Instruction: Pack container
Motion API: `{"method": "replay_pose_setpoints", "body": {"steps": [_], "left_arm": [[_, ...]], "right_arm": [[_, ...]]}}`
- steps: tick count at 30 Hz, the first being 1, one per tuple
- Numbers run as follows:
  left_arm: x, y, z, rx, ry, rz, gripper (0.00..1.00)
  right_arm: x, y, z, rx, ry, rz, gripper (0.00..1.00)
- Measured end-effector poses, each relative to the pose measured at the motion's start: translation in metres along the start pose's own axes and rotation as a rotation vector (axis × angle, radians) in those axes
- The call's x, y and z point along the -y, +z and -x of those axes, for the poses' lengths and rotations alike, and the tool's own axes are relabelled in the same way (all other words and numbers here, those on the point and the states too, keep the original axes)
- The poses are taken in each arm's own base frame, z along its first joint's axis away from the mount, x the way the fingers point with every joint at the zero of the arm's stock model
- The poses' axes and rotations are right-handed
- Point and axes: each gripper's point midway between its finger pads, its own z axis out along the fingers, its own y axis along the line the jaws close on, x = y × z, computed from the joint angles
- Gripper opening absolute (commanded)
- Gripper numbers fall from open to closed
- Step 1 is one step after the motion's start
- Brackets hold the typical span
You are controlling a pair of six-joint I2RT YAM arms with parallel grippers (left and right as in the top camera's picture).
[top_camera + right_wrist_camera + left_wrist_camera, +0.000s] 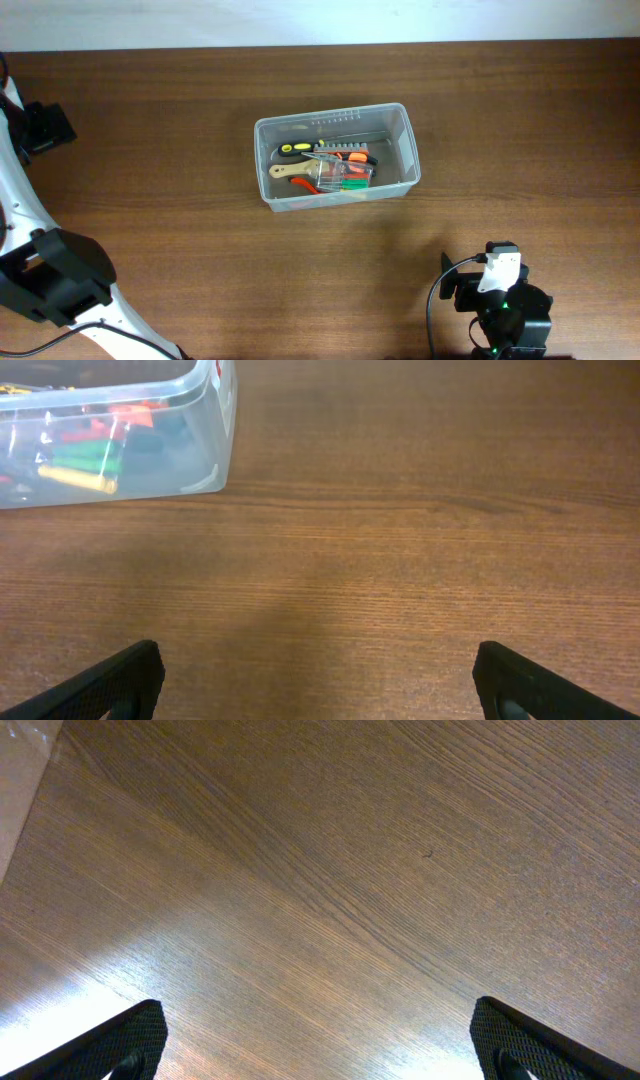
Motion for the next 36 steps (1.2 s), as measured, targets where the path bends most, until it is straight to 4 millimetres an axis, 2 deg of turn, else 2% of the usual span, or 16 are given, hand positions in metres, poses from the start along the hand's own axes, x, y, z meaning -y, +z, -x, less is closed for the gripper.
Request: {"method": "replay_pose_setpoints", "body": {"steps": [21, 25, 28, 30, 33, 36], "left_arm": [[0.0, 0.0, 0.0, 0.0, 0.0, 0.0, 0.99], [0.0, -0.008, -0.004, 0.012, 0.002, -0.001, 0.99], [0.0, -0.035, -0.017, 0.046, 0.006, -0.005, 0.99], [0.002, -0.066, -0.033, 0.098, 0.014, -0.012, 0.99], [0.014, -0.12, -0.07, 0.202, 0.054, -0.038, 0.99], [0.038, -0.167, -0.116, 0.341, 0.144, -0.101, 0.99]], "right_arm": [[0.0, 0.0, 0.0, 0.001, 0.0, 0.0, 0.99], [0.0, 0.0, 0.0, 0.001, 0.001, 0.0, 0.99], [0.0, 0.0, 0.0, 0.001, 0.0, 0.0, 0.99], [0.0, 0.0, 0.0, 0.001, 0.0, 0.0, 0.99], [0.0, 0.0, 0.0, 0.002, 0.0, 0.0, 0.99], [0.0, 0.0, 0.0, 0.002, 0.0, 0.0, 0.99]]}}
